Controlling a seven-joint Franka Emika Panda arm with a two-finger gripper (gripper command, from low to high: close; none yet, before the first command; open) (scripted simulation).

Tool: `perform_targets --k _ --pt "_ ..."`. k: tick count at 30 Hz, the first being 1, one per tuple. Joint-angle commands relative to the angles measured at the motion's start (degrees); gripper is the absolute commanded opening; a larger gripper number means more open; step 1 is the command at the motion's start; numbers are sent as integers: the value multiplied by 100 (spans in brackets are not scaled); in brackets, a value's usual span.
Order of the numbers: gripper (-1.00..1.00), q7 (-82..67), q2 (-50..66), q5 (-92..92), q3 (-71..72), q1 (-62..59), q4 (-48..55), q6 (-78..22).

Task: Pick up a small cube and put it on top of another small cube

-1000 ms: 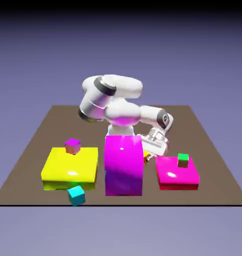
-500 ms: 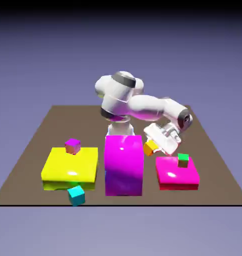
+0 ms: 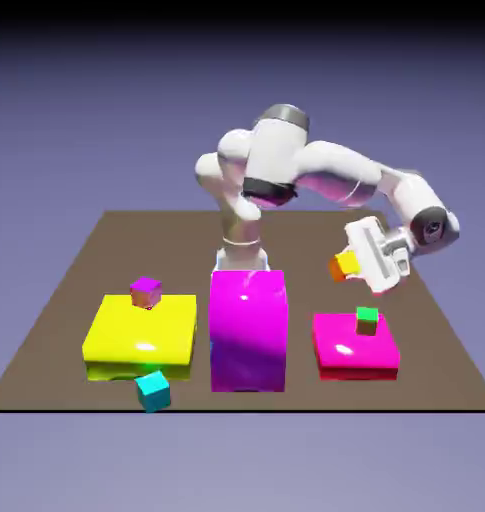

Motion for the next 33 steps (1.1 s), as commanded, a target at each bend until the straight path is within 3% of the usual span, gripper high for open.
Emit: perform_targets --k 1,15,20,28,31,33 --pt "-100 65 -148 215 -207 -143 204 210" --pt "-100 1029 -2099 2940 -3115 -2235 2757 3011" --pt "-100 1309 -2290 2442 -4074 -3251 2520 3516" --pt "-100 1377 -3087 2135 -4659 -4847 1121 2198" --pt "-100 1304 -3377 2236 -4556 -5147 644 1457" --pt "-100 1247 -3368 2283 -4763 -4957 609 1500"
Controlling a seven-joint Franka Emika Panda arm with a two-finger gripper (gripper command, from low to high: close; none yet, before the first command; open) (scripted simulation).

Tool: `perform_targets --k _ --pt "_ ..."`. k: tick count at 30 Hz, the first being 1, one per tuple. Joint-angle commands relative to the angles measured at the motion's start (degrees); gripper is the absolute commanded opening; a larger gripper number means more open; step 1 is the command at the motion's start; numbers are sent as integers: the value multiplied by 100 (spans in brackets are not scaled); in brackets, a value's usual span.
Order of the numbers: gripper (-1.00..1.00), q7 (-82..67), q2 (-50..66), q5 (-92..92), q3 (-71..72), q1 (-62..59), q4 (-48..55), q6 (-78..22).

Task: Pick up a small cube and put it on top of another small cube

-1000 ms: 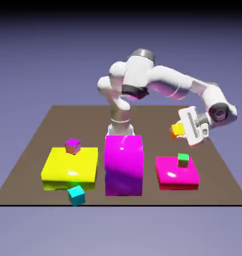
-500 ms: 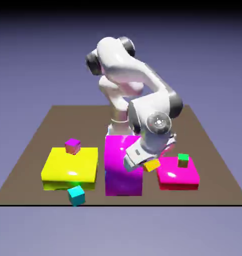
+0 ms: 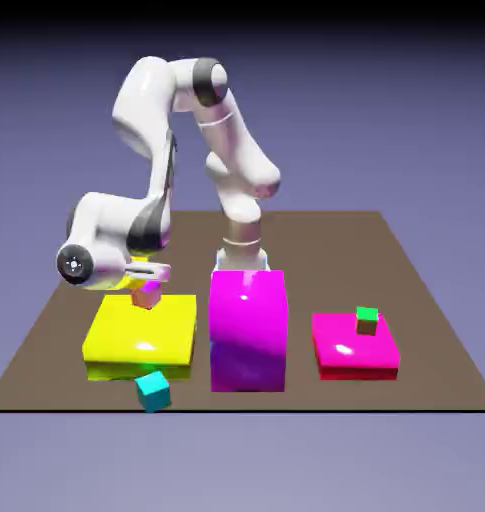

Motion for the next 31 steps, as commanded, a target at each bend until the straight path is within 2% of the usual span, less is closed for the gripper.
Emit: perform_targets --k 1,31 --pt "-100 -60 9 37 -207 190 -35 44" --pt "-100 -1767 273 1431 -6432 5902 -1066 1341"
